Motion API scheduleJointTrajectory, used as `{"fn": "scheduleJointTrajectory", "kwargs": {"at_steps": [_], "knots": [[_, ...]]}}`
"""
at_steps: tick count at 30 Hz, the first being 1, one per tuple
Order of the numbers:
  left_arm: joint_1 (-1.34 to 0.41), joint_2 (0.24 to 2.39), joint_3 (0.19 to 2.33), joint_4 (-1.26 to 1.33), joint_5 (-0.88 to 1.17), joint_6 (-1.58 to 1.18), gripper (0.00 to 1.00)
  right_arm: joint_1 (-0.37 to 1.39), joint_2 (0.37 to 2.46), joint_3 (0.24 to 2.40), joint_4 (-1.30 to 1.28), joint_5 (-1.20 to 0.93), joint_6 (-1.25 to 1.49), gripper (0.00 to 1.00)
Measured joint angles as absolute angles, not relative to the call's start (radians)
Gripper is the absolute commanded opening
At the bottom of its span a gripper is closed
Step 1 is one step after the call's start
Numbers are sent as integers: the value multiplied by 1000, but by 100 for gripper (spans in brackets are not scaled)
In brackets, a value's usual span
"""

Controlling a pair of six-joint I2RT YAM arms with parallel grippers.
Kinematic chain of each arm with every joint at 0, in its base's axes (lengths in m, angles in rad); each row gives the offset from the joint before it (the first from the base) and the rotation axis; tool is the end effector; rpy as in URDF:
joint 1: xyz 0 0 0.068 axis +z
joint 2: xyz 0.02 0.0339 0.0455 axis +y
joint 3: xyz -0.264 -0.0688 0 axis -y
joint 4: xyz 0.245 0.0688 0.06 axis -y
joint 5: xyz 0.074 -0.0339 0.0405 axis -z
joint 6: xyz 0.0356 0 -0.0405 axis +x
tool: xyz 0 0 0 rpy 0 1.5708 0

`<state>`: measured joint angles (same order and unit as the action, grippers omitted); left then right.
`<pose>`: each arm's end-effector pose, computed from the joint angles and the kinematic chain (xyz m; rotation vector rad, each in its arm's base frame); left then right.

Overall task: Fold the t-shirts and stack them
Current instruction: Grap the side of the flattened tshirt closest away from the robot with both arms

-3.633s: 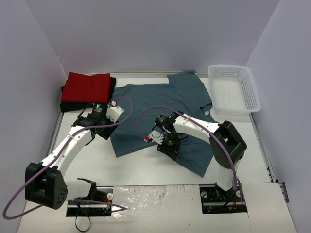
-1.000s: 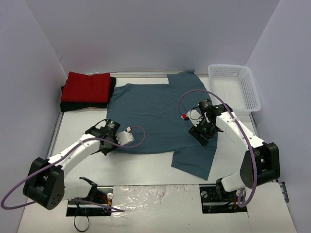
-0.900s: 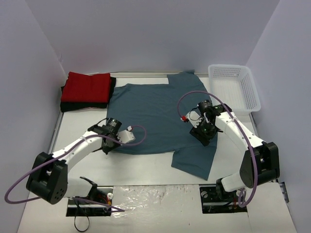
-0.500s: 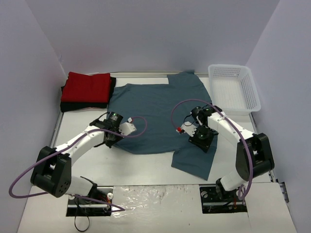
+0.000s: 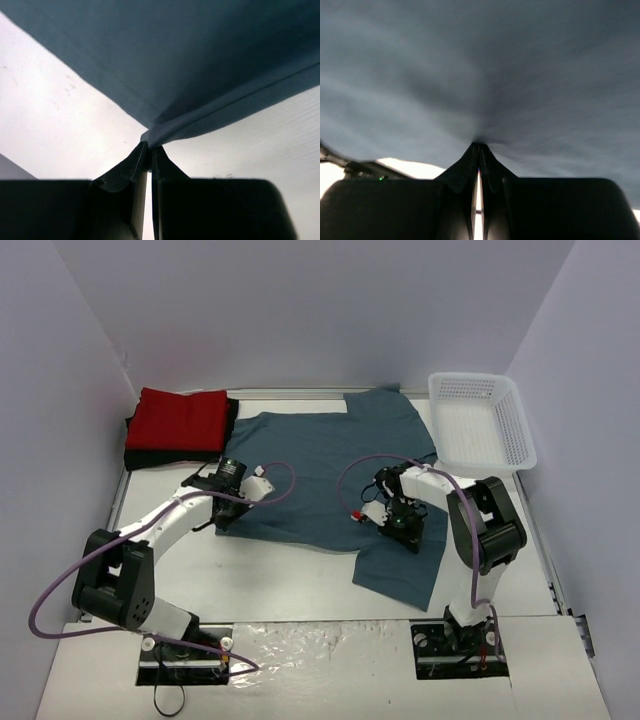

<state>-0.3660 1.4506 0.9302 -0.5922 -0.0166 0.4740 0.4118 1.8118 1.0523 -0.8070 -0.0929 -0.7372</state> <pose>0.2609 -0.0994 0.2075 1.0898 2.4532 0.0560 0.2759 0.1241 0.1352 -1.6952 2.6182 0.1420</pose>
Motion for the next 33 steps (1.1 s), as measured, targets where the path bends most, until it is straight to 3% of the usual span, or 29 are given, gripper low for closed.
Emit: {"fn": "scheduleJointTrajectory", "kwargs": {"at_steps": [14,19,21,33], "knots": [[-247,1468,985,-528,-60,477,2,358,2016,1369,-789,-67,-677,0],[-217,1502,1024,-508,-80,471,2,359,2011,1416,-765,-96,-673,31],[-214,1509,1030,-500,-80,471,2,360,1982,1395,-769,-110,-681,35],[-214,1531,1034,-490,-79,465,2,427,1645,1100,-926,-131,-738,38]]}}
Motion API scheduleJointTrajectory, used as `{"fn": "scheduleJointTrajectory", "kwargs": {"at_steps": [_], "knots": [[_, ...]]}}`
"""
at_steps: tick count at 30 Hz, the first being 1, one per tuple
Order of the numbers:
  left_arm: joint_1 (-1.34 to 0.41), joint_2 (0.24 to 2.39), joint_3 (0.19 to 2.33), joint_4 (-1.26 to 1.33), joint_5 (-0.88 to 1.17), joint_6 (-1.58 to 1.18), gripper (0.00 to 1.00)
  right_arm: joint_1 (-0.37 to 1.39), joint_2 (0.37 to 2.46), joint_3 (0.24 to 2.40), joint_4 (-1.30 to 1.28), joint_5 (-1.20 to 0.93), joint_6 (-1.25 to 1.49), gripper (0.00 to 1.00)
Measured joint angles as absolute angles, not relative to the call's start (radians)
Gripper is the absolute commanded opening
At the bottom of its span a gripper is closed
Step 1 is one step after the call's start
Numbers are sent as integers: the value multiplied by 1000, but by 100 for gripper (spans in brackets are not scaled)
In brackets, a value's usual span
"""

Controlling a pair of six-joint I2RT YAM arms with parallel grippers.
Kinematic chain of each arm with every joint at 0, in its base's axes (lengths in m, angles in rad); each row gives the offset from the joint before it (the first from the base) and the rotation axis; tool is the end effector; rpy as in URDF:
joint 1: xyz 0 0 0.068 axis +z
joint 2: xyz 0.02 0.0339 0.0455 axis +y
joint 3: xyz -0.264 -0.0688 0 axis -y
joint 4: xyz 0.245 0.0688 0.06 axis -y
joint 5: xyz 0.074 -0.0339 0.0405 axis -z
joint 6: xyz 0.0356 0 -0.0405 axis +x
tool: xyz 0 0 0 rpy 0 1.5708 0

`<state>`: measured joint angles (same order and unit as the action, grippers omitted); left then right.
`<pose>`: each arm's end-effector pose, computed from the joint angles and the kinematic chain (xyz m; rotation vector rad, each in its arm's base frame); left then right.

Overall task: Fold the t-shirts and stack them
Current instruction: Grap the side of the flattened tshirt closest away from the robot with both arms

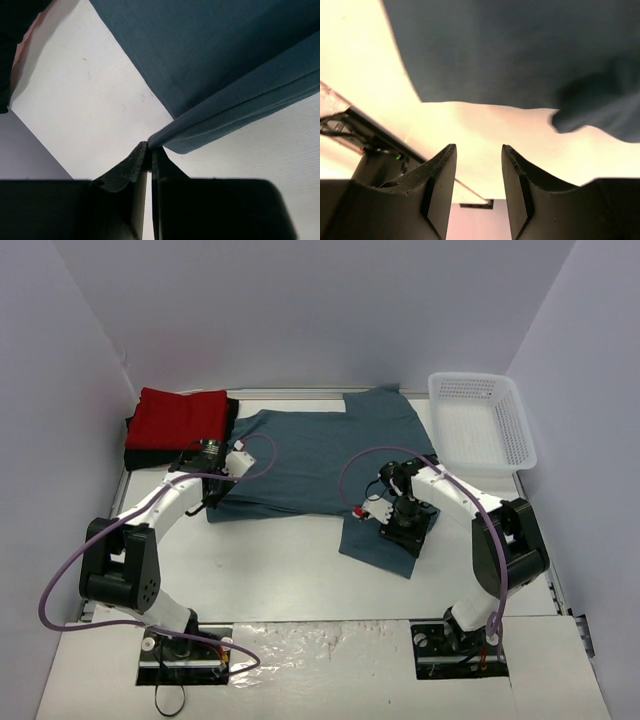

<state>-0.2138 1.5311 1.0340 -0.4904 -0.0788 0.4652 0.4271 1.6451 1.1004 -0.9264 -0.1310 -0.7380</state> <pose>0.3072 -0.0638 0.2218 0.8258 2.4293 0.1969 0.2630 0.1248 0.1924 -1.6687 2.5149 0.1723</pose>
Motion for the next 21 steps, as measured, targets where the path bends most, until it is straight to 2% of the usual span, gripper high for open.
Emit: {"fn": "scheduleJointTrajectory", "kwargs": {"at_steps": [2,9,16,21], "knots": [[-214,1533,1040,-488,-79,461,2,450,1641,1066,-938,-131,-736,41],[-214,1541,1050,-480,-79,448,2,544,1645,1018,-949,-139,-723,43],[-214,1541,1050,-466,-80,441,2,578,1703,1003,-918,-138,-689,50],[-214,1541,1050,-464,-80,440,2,595,1744,991,-886,-138,-669,52]]}}
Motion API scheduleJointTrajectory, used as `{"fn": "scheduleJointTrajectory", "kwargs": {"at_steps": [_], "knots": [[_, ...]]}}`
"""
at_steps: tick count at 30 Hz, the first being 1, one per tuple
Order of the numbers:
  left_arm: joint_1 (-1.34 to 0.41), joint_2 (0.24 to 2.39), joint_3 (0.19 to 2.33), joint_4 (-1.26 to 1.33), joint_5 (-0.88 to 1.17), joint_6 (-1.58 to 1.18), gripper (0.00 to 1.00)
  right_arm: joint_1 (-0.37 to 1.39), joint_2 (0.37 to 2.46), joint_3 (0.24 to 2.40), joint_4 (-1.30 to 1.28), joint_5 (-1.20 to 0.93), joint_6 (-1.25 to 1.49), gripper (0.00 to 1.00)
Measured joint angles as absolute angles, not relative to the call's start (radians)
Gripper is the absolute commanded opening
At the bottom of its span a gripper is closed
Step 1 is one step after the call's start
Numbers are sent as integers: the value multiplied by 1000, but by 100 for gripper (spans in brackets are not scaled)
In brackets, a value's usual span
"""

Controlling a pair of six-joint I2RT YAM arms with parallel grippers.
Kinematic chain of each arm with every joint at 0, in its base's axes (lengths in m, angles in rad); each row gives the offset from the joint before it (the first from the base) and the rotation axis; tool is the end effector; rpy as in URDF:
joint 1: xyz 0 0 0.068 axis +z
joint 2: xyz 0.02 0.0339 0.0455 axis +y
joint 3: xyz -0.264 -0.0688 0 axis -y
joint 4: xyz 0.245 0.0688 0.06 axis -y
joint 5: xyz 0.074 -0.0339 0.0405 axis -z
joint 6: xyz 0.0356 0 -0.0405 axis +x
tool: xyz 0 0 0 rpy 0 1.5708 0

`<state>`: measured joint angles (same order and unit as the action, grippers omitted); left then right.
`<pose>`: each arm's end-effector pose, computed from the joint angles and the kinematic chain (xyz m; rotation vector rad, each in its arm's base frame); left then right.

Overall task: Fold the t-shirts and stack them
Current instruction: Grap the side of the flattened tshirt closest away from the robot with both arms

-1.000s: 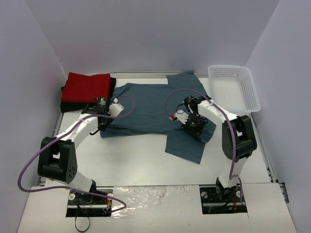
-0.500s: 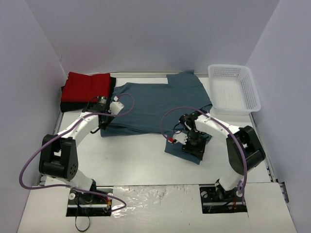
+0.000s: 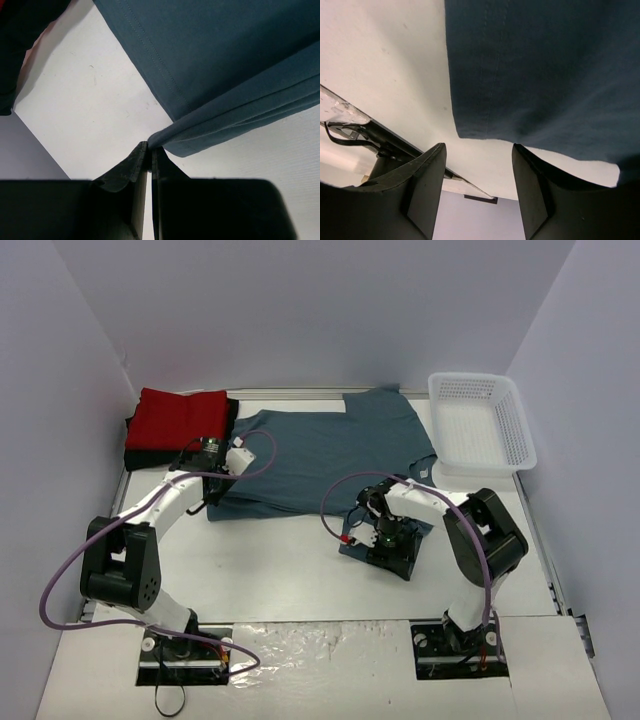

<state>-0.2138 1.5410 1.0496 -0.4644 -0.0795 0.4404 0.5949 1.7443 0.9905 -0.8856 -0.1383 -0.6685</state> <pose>0.3129 -0.0651 0.2253 0.7835 2.4087 0.1910 0.2273 0.1597 0.1406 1.8074 -2.4824 -0.2164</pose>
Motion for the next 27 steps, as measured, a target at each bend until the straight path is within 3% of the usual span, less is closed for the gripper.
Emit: {"fn": "scheduleJointTrajectory", "kwargs": {"at_steps": [11,14,15,17,18,27], "knots": [[-214,1541,1042,-451,-80,440,2,638,1786,981,-842,-103,-602,49],[-214,1541,1029,-446,-80,440,2,651,1799,982,-839,-73,-576,36],[-214,1541,1024,-443,-80,440,2,653,1805,982,-838,-62,-569,24],[-214,1538,1017,-443,-80,440,2,657,1821,985,-839,-44,-555,11],[-214,1538,1015,-443,-80,440,2,657,1829,987,-841,-34,-547,0],[-214,1506,1000,-443,-78,441,3,660,1825,986,-843,-16,-515,0]]}}
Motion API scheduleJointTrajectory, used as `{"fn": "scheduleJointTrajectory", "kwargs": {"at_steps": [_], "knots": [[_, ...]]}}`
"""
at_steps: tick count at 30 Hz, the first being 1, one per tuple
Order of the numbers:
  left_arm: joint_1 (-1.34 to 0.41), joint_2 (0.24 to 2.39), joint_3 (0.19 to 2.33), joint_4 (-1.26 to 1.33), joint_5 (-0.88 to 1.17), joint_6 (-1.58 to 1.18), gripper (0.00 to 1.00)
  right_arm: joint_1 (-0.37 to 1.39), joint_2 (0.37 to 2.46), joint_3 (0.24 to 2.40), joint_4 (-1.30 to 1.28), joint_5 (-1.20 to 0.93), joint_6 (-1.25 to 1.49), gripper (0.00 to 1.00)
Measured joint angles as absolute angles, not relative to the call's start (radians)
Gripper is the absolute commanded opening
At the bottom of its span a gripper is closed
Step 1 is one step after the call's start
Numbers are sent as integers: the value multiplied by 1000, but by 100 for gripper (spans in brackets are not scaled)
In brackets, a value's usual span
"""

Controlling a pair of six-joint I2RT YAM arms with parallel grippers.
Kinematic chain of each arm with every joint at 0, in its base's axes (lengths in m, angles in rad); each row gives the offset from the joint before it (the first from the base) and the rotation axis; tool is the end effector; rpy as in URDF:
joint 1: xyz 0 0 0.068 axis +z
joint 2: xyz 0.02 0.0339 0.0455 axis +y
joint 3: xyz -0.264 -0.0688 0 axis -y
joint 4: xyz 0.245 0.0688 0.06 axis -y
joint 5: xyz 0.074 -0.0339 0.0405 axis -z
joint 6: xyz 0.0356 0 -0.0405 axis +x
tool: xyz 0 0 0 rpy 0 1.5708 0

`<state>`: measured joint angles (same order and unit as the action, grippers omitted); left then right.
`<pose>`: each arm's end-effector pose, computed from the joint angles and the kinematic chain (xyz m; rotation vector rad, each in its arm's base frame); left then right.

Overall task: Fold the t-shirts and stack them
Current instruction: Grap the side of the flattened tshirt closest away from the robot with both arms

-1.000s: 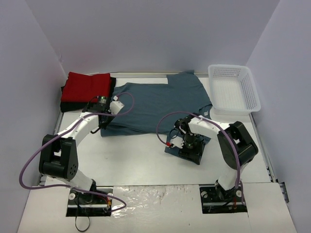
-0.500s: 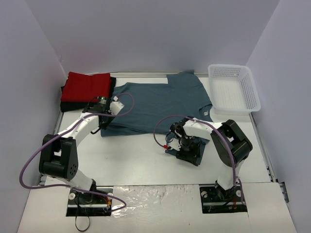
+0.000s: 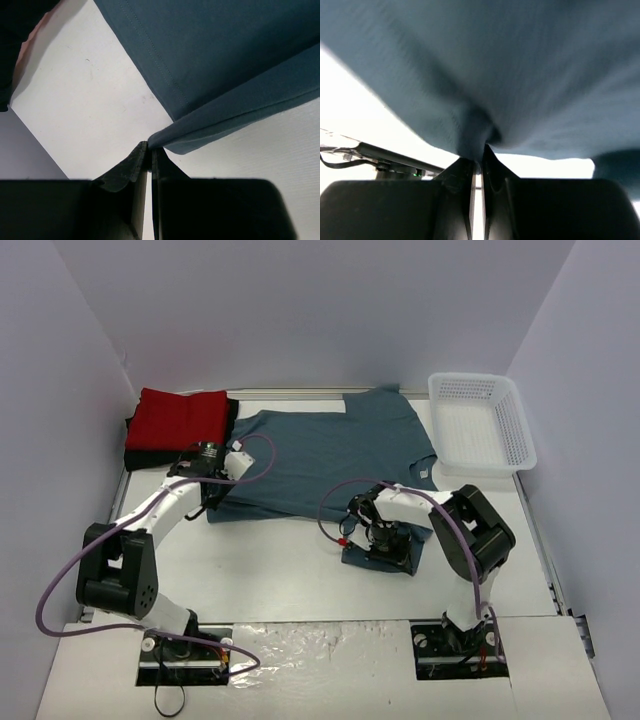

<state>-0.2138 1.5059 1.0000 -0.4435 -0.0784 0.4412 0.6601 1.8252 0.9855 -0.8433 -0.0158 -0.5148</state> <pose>0.3035 -0.0631 0.2217 0.7825 2.4023 0.1905 0.2227 0.1736 0.1178 1.6774 -2.5216 -0.0115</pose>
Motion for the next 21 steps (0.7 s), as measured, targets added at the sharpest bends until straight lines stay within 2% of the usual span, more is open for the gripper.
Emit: {"fn": "scheduleJointTrajectory", "kwargs": {"at_steps": [3,13,21], "knots": [[-214,1467,999,-453,-70,443,2,657,1763,985,-834,-30,-508,0],[-217,1202,901,-528,-9,486,2,572,1374,1039,-933,-94,-496,0],[-221,1010,748,-607,7,547,2,521,1282,1044,-1039,-121,-501,0]]}}
